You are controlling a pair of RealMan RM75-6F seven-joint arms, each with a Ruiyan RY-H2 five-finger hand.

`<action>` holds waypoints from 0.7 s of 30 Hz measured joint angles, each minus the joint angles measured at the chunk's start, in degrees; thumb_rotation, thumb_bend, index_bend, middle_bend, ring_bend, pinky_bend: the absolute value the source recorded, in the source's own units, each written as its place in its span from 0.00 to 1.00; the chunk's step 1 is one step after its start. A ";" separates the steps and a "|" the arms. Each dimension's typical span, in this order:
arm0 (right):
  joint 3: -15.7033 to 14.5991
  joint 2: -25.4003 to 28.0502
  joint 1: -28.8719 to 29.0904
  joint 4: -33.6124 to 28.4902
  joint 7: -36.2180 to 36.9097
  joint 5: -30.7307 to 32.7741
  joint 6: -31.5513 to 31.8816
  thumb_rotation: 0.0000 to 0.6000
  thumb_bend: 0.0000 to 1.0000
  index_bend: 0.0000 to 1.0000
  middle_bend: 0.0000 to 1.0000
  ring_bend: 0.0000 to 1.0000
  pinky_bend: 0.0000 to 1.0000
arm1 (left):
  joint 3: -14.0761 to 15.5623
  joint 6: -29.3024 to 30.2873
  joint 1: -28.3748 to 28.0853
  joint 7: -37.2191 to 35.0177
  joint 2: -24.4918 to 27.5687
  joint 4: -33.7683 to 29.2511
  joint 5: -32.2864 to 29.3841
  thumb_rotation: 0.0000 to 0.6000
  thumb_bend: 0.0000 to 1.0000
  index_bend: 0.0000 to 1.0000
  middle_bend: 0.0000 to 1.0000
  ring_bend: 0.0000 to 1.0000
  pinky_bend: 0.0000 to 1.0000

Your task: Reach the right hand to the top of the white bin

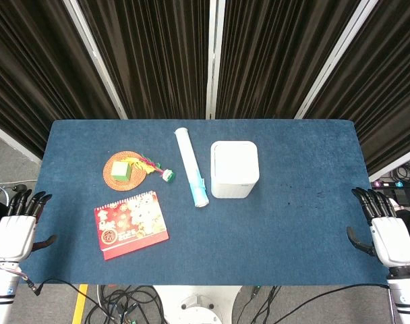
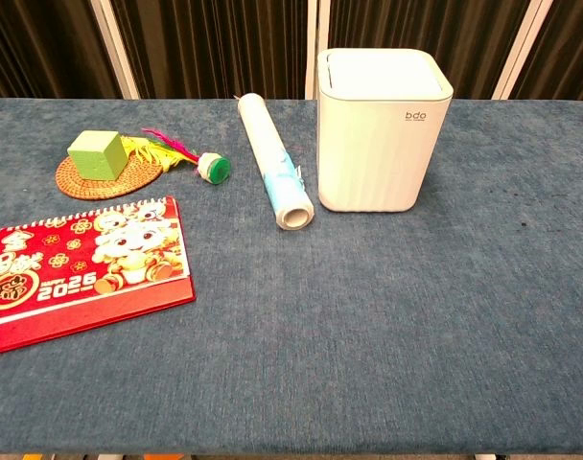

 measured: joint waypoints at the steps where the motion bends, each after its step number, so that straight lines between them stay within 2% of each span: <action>1: -0.02 0.00 -0.01 0.01 0.07 -0.02 0.00 1.00 0.32 0.05 0.06 0.00 0.00 | 0.01 0.04 0.03 0.03 0.00 -0.02 -0.02 1.00 0.00 0.15 0.11 0.02 0.02; 11: -0.04 0.04 0.69 0.59 2.04 -0.82 -0.62 1.00 0.32 0.02 0.06 0.00 0.00 | 0.05 0.30 0.12 0.95 0.01 -0.79 0.01 1.00 0.00 0.15 0.11 0.02 0.02; 15: 0.75 0.36 3.30 0.39 3.44 -1.73 -3.12 1.00 0.31 0.01 0.07 0.00 0.00 | -0.04 -0.11 -0.19 0.99 0.08 -0.79 -0.01 1.00 0.00 0.15 0.11 0.02 0.02; 21: 3.98 1.00 11.85 -0.88 2.57 -2.09 -12.30 1.00 0.17 0.02 0.12 0.00 0.00 | -0.02 -0.23 -0.34 0.65 -0.03 -0.67 0.12 1.00 0.00 0.15 0.11 0.02 0.02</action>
